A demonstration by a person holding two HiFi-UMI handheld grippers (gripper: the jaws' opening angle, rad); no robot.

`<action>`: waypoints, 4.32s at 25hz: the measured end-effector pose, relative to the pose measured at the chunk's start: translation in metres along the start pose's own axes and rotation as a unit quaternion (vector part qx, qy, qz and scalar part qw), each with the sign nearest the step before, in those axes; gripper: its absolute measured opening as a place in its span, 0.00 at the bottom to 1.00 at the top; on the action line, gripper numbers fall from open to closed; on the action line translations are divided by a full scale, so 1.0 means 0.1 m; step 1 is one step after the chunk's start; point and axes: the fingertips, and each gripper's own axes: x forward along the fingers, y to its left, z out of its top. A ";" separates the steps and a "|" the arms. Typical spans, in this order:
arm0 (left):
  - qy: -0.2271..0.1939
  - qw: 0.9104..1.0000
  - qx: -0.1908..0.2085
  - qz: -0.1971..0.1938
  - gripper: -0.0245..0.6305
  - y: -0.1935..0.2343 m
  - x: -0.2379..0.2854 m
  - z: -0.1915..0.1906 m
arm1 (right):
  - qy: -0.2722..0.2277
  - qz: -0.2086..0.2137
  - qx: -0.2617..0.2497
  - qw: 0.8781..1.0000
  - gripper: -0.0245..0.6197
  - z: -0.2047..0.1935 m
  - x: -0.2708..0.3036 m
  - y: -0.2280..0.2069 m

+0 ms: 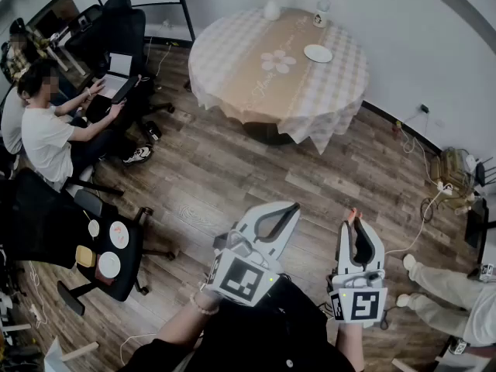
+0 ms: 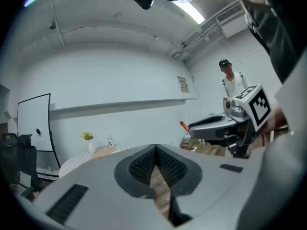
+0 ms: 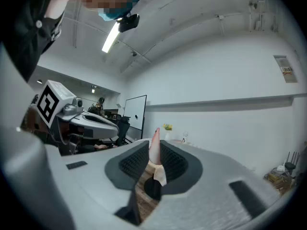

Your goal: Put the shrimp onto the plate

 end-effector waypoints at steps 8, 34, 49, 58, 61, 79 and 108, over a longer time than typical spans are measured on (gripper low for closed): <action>-0.011 0.999 0.037 0.030 0.04 0.20 0.11 0.04 | -0.018 0.017 0.001 1.000 0.13 -0.03 0.21 -0.08; 0.003 0.998 0.029 0.051 0.04 -0.10 0.19 0.09 | -0.016 0.032 0.015 0.999 0.13 -0.11 -0.03 -0.37; 0.012 0.997 0.038 0.074 0.04 -0.49 0.24 0.16 | -0.025 0.040 0.020 0.999 0.13 -0.23 -0.39 -0.64; 0.031 0.996 -0.008 0.084 0.04 -0.38 0.29 -0.02 | -0.026 0.038 0.026 0.999 0.13 -0.29 -0.26 -0.67; 0.026 0.997 -0.003 0.074 0.04 -0.33 0.38 -0.02 | -0.022 0.030 0.027 0.999 0.13 -0.30 -0.22 -0.71; 0.005 0.999 0.027 0.019 0.04 0.44 1.16 0.01 | -0.013 0.010 0.027 1.000 0.13 -0.24 0.82 -0.95; -0.002 1.000 -0.028 0.003 0.04 2.05 1.59 -0.27 | 0.004 -0.032 -0.003 0.999 0.13 0.00 2.31 -0.78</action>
